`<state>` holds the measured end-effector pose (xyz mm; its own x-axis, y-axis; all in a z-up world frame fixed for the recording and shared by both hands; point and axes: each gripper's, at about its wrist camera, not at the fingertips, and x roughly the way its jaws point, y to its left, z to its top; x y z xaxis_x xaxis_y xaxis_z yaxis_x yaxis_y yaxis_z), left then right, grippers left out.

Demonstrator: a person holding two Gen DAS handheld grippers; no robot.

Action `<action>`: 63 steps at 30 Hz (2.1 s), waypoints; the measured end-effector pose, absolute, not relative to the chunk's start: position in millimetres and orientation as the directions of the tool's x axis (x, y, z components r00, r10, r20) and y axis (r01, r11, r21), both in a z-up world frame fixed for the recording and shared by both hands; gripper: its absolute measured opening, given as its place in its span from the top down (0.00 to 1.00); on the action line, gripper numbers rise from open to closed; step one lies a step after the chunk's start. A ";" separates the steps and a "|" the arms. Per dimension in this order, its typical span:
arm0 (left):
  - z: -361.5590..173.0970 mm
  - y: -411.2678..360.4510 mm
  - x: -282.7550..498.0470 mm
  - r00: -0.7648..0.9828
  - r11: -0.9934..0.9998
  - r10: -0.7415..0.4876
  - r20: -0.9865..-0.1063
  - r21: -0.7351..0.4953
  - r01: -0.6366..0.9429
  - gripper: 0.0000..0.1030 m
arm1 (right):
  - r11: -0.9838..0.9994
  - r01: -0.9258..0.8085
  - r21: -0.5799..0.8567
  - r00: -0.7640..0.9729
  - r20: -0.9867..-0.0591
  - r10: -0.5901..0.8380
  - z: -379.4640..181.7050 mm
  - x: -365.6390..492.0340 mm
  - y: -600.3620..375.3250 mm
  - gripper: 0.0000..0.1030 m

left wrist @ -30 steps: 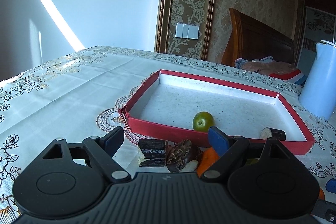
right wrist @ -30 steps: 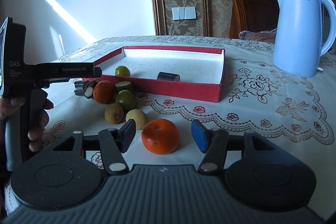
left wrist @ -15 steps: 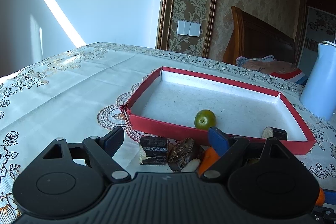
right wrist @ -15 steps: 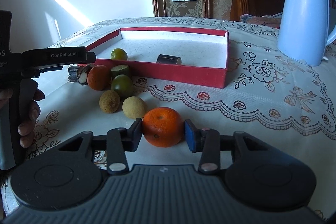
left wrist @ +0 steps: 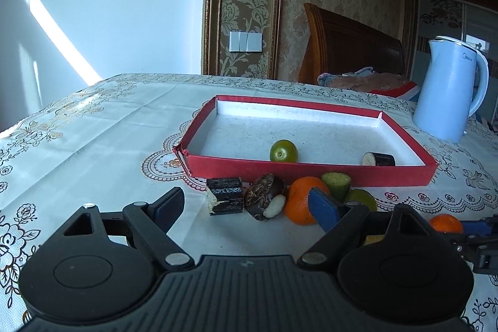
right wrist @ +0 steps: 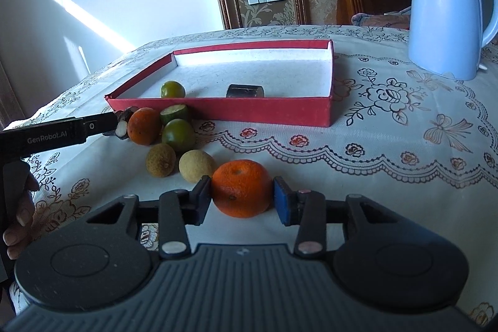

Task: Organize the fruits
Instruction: 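Grasp the dark wrapped chocolate bar with the left tool while the right tool holds the orange, then carry the chocolate bar in the left tool and orange in the right tool over the tray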

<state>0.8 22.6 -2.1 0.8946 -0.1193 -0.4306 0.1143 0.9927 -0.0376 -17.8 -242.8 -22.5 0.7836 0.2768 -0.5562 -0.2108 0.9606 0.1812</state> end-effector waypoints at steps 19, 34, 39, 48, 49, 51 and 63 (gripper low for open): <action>-6.2 47.4 31.4 0.853 0.994 -0.083 -0.515 -0.101 0.036 0.53 | 0.954 -0.209 0.216 0.779 -0.553 0.296 -23.9 -17.0 -246.3 0.61; -9.1 40.6 45.6 0.852 0.995 -0.080 -0.517 -0.097 0.035 0.72 | 0.955 -0.209 0.212 0.779 -0.554 0.293 -24.2 -17.6 -246.0 0.61; -9.1 41.7 42.1 0.855 0.994 -0.077 -0.513 -0.105 0.027 0.73 | 0.957 -0.209 0.201 0.780 -0.556 0.286 -23.5 -17.7 -244.0 0.61; -0.5 39.2 19.0 0.894 0.996 -0.063 -0.443 -0.089 0.026 0.73 | 0.961 -0.209 0.180 0.783 -0.557 0.275 -22.4 -18.3 -241.3 0.61; -0.2 39.6 18.5 0.894 0.995 -0.066 -0.444 -0.091 0.028 0.73 | 0.961 -0.210 0.178 0.783 -0.558 0.275 -22.6 -18.1 -241.3 0.61; -0.1 41.0 18.8 0.890 0.995 -0.070 -0.451 -0.099 0.029 0.73 | 0.961 -0.210 0.181 0.783 -0.558 0.276 -22.8 -17.9 -241.8 0.61; -3.7 49.0 1.4 0.898 0.990 -0.097 -0.430 -0.135 0.043 0.73 | 0.960 -0.210 0.184 0.784 -0.556 0.277 -23.0 -17.9 -242.0 0.62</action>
